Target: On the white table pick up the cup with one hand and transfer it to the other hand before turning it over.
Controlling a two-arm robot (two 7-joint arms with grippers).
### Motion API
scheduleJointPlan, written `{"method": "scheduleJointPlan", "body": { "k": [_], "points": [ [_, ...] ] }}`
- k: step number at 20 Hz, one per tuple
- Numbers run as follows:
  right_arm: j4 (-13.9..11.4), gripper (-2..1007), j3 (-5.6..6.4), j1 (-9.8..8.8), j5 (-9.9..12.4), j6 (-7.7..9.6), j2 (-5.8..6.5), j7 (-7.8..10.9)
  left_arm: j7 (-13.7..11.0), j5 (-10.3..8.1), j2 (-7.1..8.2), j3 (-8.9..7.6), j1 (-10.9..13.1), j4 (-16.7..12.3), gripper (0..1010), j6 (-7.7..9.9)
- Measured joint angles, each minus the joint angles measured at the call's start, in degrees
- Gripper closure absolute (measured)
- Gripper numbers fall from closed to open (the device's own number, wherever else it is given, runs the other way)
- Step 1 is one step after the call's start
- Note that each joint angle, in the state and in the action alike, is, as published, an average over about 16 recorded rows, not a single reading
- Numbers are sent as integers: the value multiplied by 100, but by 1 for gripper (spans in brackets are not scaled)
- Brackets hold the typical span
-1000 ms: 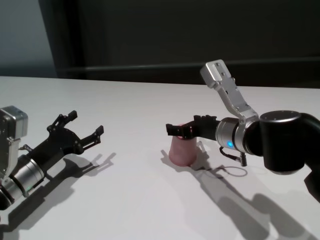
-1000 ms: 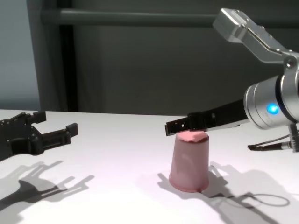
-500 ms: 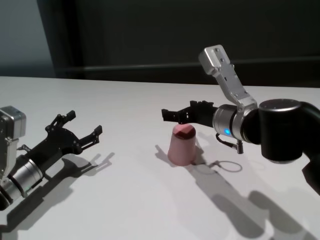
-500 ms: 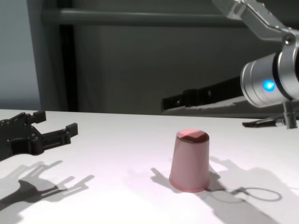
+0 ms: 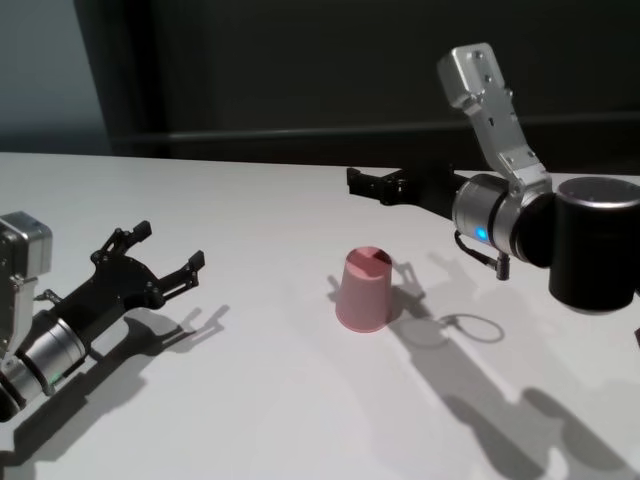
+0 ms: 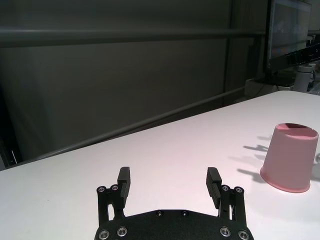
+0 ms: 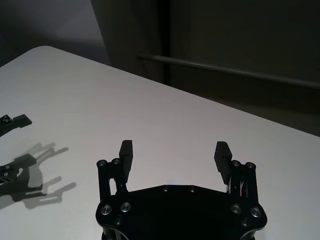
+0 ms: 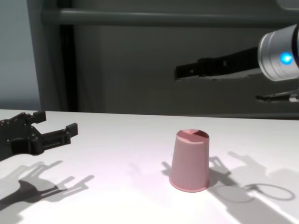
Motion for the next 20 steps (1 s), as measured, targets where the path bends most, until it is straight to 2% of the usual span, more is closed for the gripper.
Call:
{"method": "scheduleJointPlan", "body": {
  "k": [4, 12, 16, 20],
  "points": [
    [-143, 3, 246, -199, -33, -136, 105, -116, 0, 0, 0, 0, 0, 0, 9, 0],
    [-328, 3, 755, -766, -55, -335, 359, -365, 0, 0, 0, 0, 0, 0, 9, 0],
    [-352, 3, 954, -1051, -48, -389, 455, -442, 0, 0, 0, 0, 0, 0, 9, 0],
    [-333, 3, 1096, -1294, -38, -427, 502, -473, 0, 0, 0, 0, 0, 0, 9, 0]
  ]
}}
